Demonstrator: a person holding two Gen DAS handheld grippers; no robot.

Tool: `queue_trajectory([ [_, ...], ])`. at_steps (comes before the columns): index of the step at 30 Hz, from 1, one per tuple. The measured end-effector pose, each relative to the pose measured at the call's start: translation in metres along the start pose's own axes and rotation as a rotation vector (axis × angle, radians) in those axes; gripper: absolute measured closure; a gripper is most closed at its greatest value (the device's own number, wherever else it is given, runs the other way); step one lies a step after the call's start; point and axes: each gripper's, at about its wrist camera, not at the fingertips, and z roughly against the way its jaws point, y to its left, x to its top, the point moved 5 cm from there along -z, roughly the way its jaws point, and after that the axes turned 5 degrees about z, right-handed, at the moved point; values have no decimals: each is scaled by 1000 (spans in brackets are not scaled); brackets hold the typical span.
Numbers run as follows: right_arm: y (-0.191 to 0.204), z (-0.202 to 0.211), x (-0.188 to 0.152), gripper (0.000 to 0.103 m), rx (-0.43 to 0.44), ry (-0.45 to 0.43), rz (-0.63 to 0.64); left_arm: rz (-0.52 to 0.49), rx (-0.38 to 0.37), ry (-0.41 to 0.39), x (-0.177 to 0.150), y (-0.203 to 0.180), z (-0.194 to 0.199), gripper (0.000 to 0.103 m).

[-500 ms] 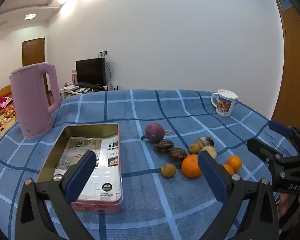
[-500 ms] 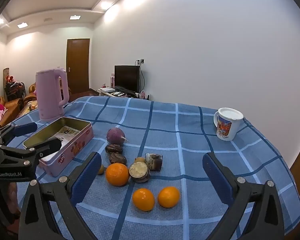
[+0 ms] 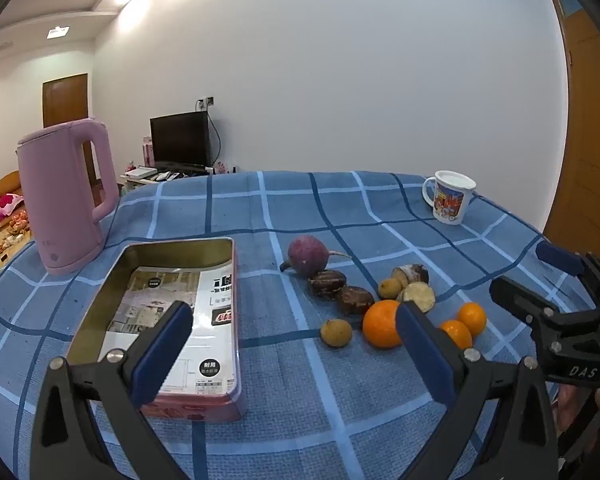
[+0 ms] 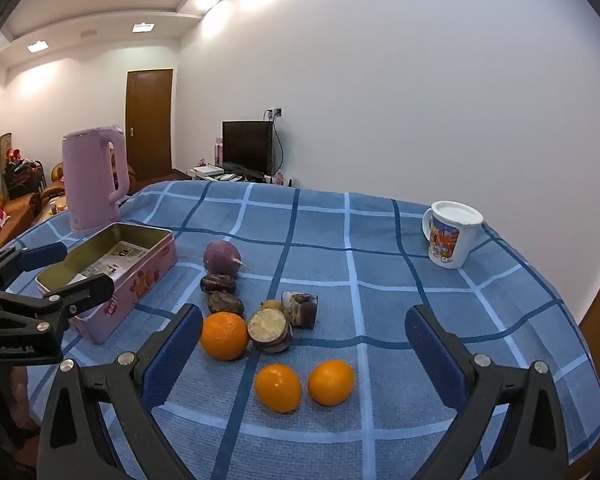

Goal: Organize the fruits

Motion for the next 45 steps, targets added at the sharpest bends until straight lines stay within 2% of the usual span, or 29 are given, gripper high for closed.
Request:
queue_trajectory([
  [45, -9, -11, -13, 1, -2, 32, -31, -9, 3, 37, -11, -6, -11, 0],
])
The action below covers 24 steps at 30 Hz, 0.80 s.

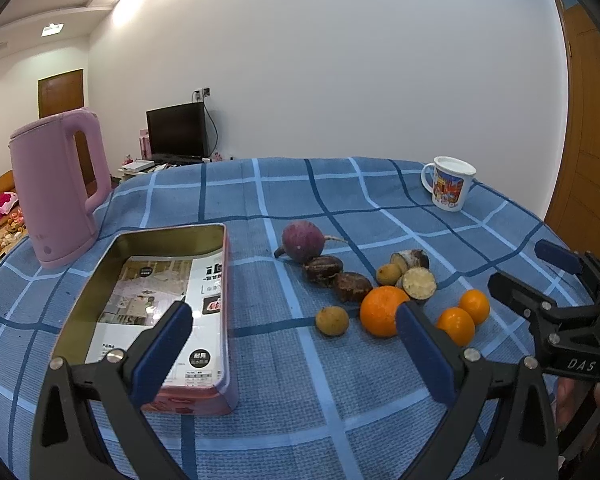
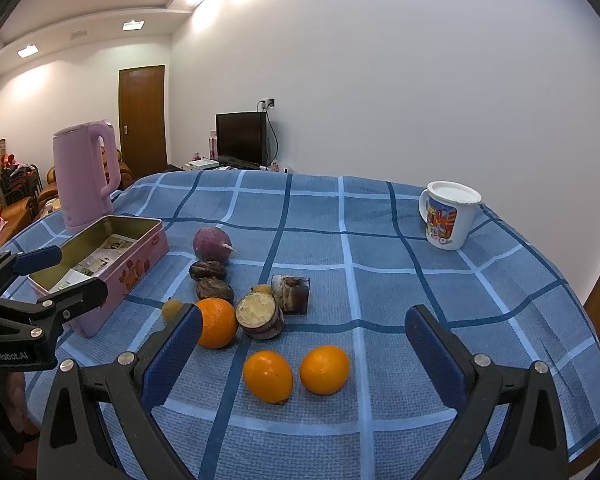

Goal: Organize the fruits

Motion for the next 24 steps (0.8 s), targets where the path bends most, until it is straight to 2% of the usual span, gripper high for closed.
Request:
queue_trajectory([
  [15, -6, -5, -5, 1, -12, 10, -14, -18, 4, 30, -5, -5, -14, 0],
  [18, -15, -10, -10, 1, -40, 30, -43, -17, -8, 45, -7, -9, -22, 0],
  [24, -32, -23, -22, 3, -30, 69, -98, -50, -20, 51, -6, -23, -35, 0],
])
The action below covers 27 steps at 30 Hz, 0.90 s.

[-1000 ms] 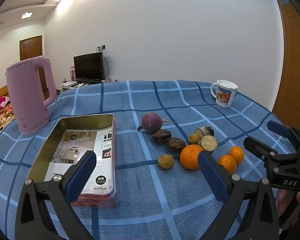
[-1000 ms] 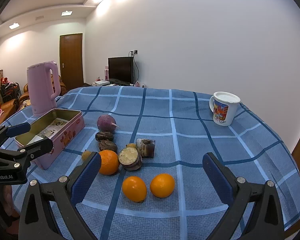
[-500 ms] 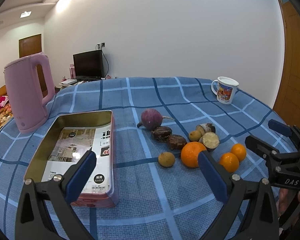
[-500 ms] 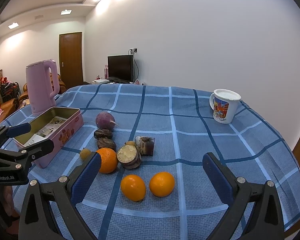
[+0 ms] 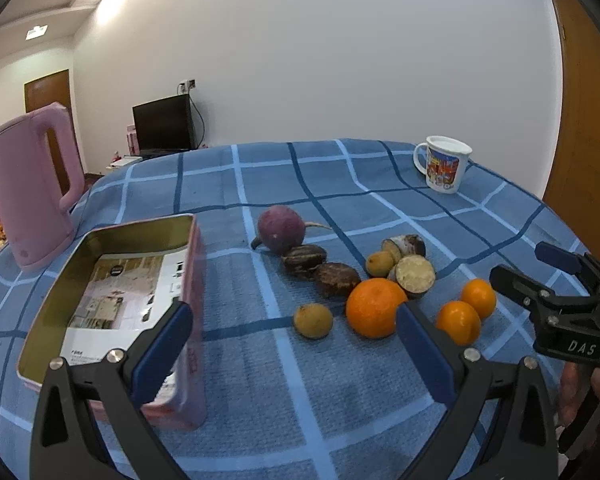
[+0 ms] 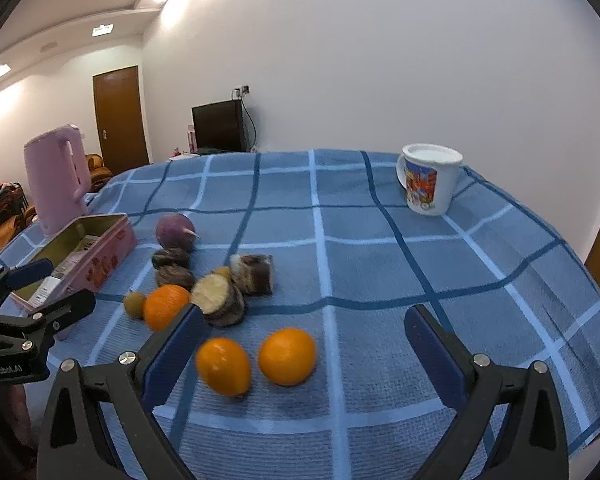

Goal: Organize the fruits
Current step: 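Grasp a large mandarin orange with the left tool while the right tool grasps another orange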

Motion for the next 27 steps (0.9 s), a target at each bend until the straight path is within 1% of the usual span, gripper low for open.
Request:
queue_trajectory([
  [1, -1, -2, -1, 8, 3, 6, -1, -8, -6, 3, 0, -3, -2, 0],
  [2, -2, -6, -3, 17, 12, 22, -6, -19, -9, 7, 0, -7, -5, 1],
  [3, -2, -9, -5, 21, 18, 37, -9, -31, -14, 13, 0, -11, -8, 1],
  [4, -3, -13, -7, 28, 26, 58, -13, -40, -21, 17, 1, -15, -10, 4],
  [5, -3, -18, -10, 32, 30, 81, -16, -55, -32, 22, 1, -20, -13, 7],
  [7, -4, -24, -16, 33, 37, 110, -21, -74, -45, 36, 1, -28, -18, 12],
  [10, -4, -30, -21, 41, 64, 135, -31, -91, -85, 74, 0, -40, -27, 17],
  [12, -3, -32, -22, 41, 65, 146, -25, -97, -115, 102, 0, -49, -33, 21],
  [13, -3, -34, -24, 44, 70, 162, -28, -100, -121, 108, 0, -51, -34, 26],
  [14, -3, -37, -24, 52, 76, 174, -33, -109, -130, 119, 0, -55, -37, 30],
  [15, -4, -39, -26, 55, 81, 186, -38, -117, -137, 129, -1, -59, -40, 31],
  [16, -4, -41, -28, 57, 84, 199, -40, -122, -141, 147, -2, -61, -43, 32],
  [19, -2, -44, -32, 59, 92, 227, -25, -117, -152, 185, -4, -63, -51, 48],
  [23, 0, -45, -33, 60, 93, 228, -13, -115, -137, 206, -4, -64, -59, 48],
  [27, 2, -45, -33, 60, 86, 230, 1, -117, -124, 273, -9, -64, -71, 48],
])
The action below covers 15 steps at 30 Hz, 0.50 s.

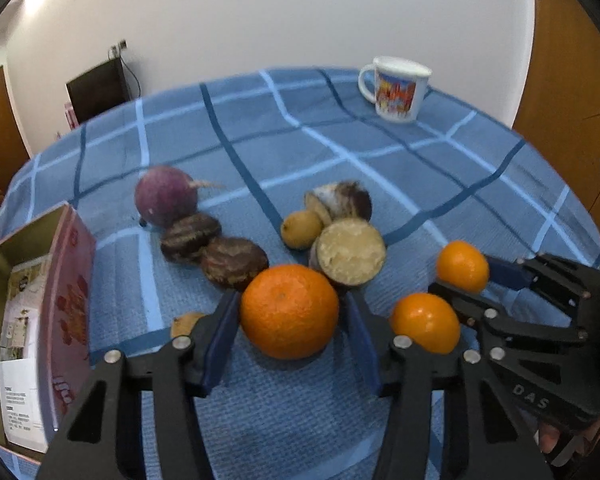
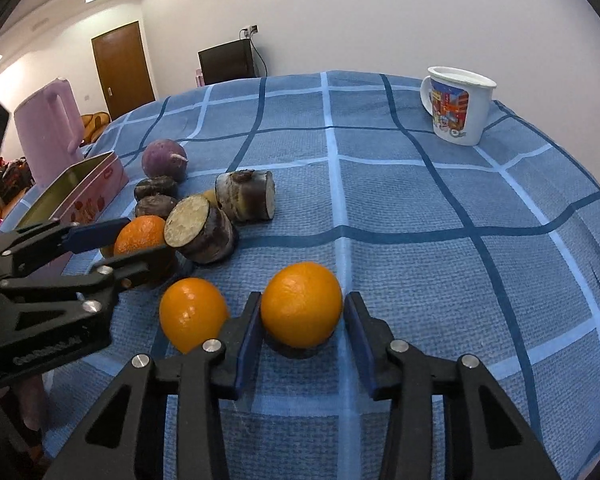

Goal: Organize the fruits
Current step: 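Grasp a large mandarin orange with the left tool while the right tool grasps another orange, then lift both held oranges and carry them toward the pink tin box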

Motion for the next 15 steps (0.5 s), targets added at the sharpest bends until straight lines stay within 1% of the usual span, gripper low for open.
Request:
queue_trajectory([
  [1, 1, 0, 0, 60, -5, 1, 6, 7, -3, 5, 0, 1, -1, 49],
  [2, 2, 0, 0, 60, -7, 1, 9, 17, -2, 2, 1, 3, -1, 52],
  [4, 2, 0, 1, 63, -6, -2, 12, 26, -16, 0, 1, 5, -1, 53],
  [10, 2, 3, 1, 64, -1, -29, 9, 57, -47, -17, 1, 10, 4, 53],
  [15, 4, 7, 2, 64, -1, -54, 23, 59, -51, -53, 2, 11, 12, 53],
])
